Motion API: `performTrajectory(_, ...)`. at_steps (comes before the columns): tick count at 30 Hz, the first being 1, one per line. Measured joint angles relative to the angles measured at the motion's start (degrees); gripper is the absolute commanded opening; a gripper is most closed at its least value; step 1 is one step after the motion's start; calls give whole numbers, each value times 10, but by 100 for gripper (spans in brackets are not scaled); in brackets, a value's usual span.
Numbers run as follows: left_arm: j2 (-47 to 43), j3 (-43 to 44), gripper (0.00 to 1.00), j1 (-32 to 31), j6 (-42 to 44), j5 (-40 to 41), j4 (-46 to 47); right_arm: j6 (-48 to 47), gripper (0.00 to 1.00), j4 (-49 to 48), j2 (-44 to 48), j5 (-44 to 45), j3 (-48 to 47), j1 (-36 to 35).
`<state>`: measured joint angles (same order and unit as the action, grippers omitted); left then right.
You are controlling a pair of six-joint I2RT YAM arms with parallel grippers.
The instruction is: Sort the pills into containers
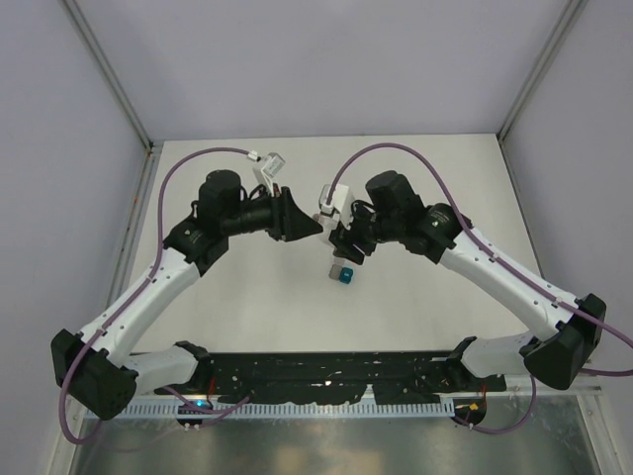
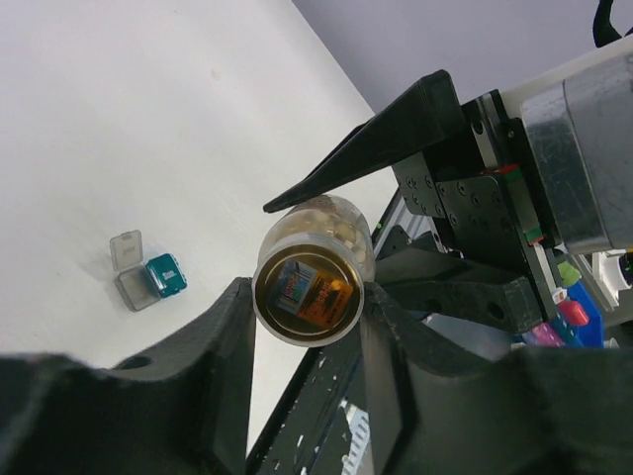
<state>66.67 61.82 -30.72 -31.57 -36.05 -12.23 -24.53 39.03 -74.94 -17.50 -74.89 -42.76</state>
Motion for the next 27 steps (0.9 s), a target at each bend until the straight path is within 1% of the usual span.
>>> performTrajectory(4, 0, 0, 84, 4, -10, 2, 1, 10, 6, -9, 0, 7, 0, -1)
performTrajectory(7, 0, -1, 100, 14, 8, -14, -5, 12, 6, -15, 0, 5, 0, 3)
performTrajectory(11, -3, -1, 100, 35, 75, -61, -15, 6, 6, -10, 0, -20, 0, 5)
performTrajectory(14, -12, -1, 100, 45, 172, -108, -40, -6, 6, 3, 0, -60, 0, 5)
performTrajectory(18, -37, 0, 100, 42, 323, -176, -96, -31, 6, 39, -1, -130, -2, 5)
performTrajectory(19, -44, 1, 98, 39, 361, -188, -113, -38, 6, 50, -2, -146, -6, 5)
performTrajectory(22, -51, 1, 91, 30, 425, -209, -138, -55, 6, 77, -10, -186, -19, 5)
performTrajectory(24, -52, 1, 86, 22, 447, -214, -141, -63, 6, 89, -17, -207, -29, 5)
performTrajectory(27, -58, -5, 80, 12, 455, -213, -127, -70, 6, 100, -23, -224, -34, 5)
